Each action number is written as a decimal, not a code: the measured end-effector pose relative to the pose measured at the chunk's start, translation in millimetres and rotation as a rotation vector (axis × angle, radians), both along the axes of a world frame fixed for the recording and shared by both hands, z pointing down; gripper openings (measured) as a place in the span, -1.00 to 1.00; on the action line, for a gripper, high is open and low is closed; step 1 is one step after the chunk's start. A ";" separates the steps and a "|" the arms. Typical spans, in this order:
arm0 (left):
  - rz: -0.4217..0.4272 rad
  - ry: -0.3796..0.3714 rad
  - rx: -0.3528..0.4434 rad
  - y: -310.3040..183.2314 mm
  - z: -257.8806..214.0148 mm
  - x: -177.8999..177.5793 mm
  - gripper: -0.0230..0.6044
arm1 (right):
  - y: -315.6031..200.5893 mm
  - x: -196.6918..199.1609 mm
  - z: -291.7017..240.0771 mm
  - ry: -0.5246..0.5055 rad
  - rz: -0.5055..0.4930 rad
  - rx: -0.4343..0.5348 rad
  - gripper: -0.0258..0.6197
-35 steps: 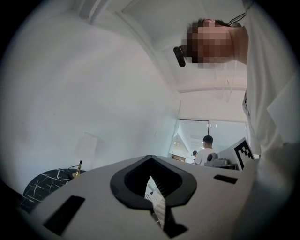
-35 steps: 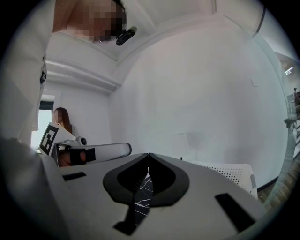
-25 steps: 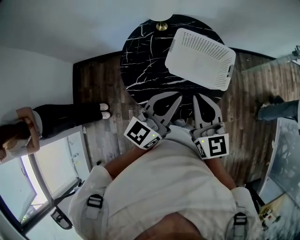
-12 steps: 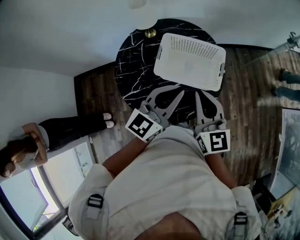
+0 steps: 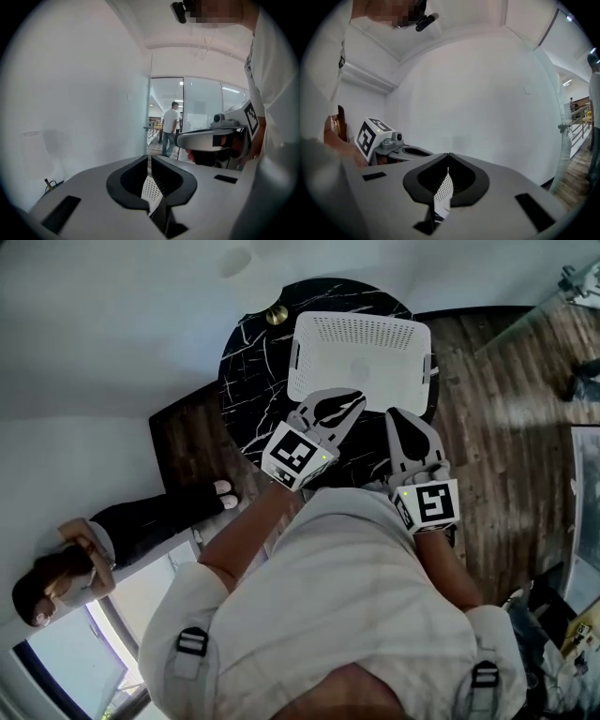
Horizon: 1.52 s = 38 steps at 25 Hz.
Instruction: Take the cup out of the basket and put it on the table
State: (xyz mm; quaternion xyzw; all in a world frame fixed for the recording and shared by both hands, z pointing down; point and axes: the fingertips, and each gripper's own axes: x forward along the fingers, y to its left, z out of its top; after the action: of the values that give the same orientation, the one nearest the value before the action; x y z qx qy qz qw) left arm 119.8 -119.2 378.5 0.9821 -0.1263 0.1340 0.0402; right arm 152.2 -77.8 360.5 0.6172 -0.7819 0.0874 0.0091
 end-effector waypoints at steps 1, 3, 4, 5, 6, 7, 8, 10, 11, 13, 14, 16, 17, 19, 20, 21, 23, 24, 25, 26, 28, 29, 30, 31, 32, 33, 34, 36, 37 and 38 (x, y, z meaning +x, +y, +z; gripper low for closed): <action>0.023 -0.031 0.008 -3.1 5.6 6.0 -0.89 | -0.4 4.3 2.2 0.002 0.007 -0.005 -0.89; 0.060 -0.085 0.013 -9.5 17.6 17.1 -0.83 | -2.2 12.3 9.4 0.012 0.019 -0.018 -0.89; 0.074 -0.108 0.014 -12.7 23.6 21.8 -0.82 | -3.6 16.0 14.3 0.018 0.025 -0.027 -0.89; 0.086 -0.129 0.015 -15.8 29.5 25.9 -0.82 | -5.4 19.4 19.7 0.026 0.030 -0.037 -0.89; 0.096 -0.150 0.016 -18.6 35.6 29.5 -0.82 | -7.5 22.5 25.2 0.033 0.034 -0.047 -0.89; 0.106 -0.170 0.014 -21.2 42.0 32.7 -0.82 | -9.9 25.3 30.8 0.040 0.037 -0.058 -0.89; 0.115 -0.191 0.011 -23.8 49.0 35.6 -0.80 | -12.3 27.7 36.5 0.045 0.041 -0.069 -0.89; 0.130 -0.235 -0.001 -29.7 65.5 40.6 -0.78 | -16.7 31.5 48.1 0.050 0.046 -0.091 -0.89; 0.134 -0.260 -0.011 -32.8 75.2 42.1 -0.75 | -18.4 32.5 54.3 0.051 0.048 -0.102 -0.89; 0.135 -0.313 -0.026 -40.1 95.7 42.6 -0.73 | -22.2 33.0 66.7 0.049 0.049 -0.129 -0.89; 0.137 -0.340 -0.030 -44.3 105.2 42.6 -0.71 | -24.9 33.0 72.3 0.049 0.048 -0.142 -0.89; 0.149 -0.393 -0.026 -53.7 122.1 43.9 -0.70 | -32.5 32.9 81.2 0.050 0.043 -0.161 -0.89; 0.159 -0.419 -0.021 -58.4 130.1 45.0 -0.70 | -37.0 32.8 84.5 0.051 0.040 -0.169 -0.89; 0.179 -0.475 -0.016 -66.3 145.4 46.9 -0.70 | -45.4 32.6 90.6 0.056 0.036 -0.180 -0.89; 0.191 -0.504 -0.014 -69.5 153.6 47.7 -0.70 | -49.1 32.3 93.2 0.058 0.034 -0.183 -0.89; 0.205 -0.535 -0.011 -72.3 162.4 48.4 -0.70 | -52.6 31.7 95.3 0.059 0.031 -0.185 -0.89; 0.234 -0.597 0.000 -77.0 180.7 49.6 -0.64 | -58.2 30.4 100.4 0.060 0.028 -0.194 -0.89; 0.247 -0.625 0.008 -79.4 189.4 50.3 -0.62 | -60.2 30.7 104.7 0.062 0.028 -0.201 -0.89; 0.260 -0.653 0.017 -81.4 197.7 51.2 -0.61 | -61.7 32.1 110.1 0.069 0.031 -0.209 -0.89; 0.274 -0.680 0.022 -82.8 205.5 52.2 -0.61 | -63.3 33.7 115.0 0.074 0.034 -0.217 -0.89; 0.307 -0.728 0.018 -83.0 216.9 54.5 -0.61 | -66.2 35.8 122.2 0.075 0.041 -0.232 -0.89; 0.320 -0.745 0.024 -83.9 220.0 56.3 -0.61 | -67.4 36.2 124.8 0.071 0.043 -0.240 -0.89; 0.330 -0.763 0.040 -86.3 223.0 58.1 -0.61 | -68.4 36.7 127.2 0.066 0.045 -0.246 -0.89; 0.340 -0.783 0.055 -89.5 227.0 59.5 -0.61 | -68.9 37.4 129.8 0.064 0.047 -0.251 -0.89; 0.351 -0.804 0.062 -92.3 232.1 60.3 -0.61 | -69.2 38.0 132.1 0.063 0.048 -0.253 -0.89; 0.364 -0.826 0.063 -94.3 238.0 60.6 -0.61 | -69.3 38.0 133.6 0.062 0.049 -0.254 -0.89; 0.380 -0.850 0.065 -95.6 244.6 60.4 -0.61 | -69.4 37.7 134.6 0.061 0.048 -0.255 -0.89; 0.421 -0.901 0.076 -95.7 258.2 58.8 -0.61 | -69.8 36.5 136.5 0.057 0.046 -0.258 -0.89; 0.442 -0.923 0.082 -94.9 264.5 57.9 -0.61 | -70.3 35.8 137.6 0.055 0.046 -0.260 -0.89; 0.462 -0.941 0.091 -93.7 270.2 57.3 -0.61 | -70.8 35.2 138.7 0.054 0.046 -0.262 -0.89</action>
State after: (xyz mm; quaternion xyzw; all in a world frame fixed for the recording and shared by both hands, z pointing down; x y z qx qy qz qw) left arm 177.0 -213.0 648.7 0.8186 0.0833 0.5604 -0.0941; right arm 187.4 -148.7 499.2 0.6305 -0.7490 0.1725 0.1085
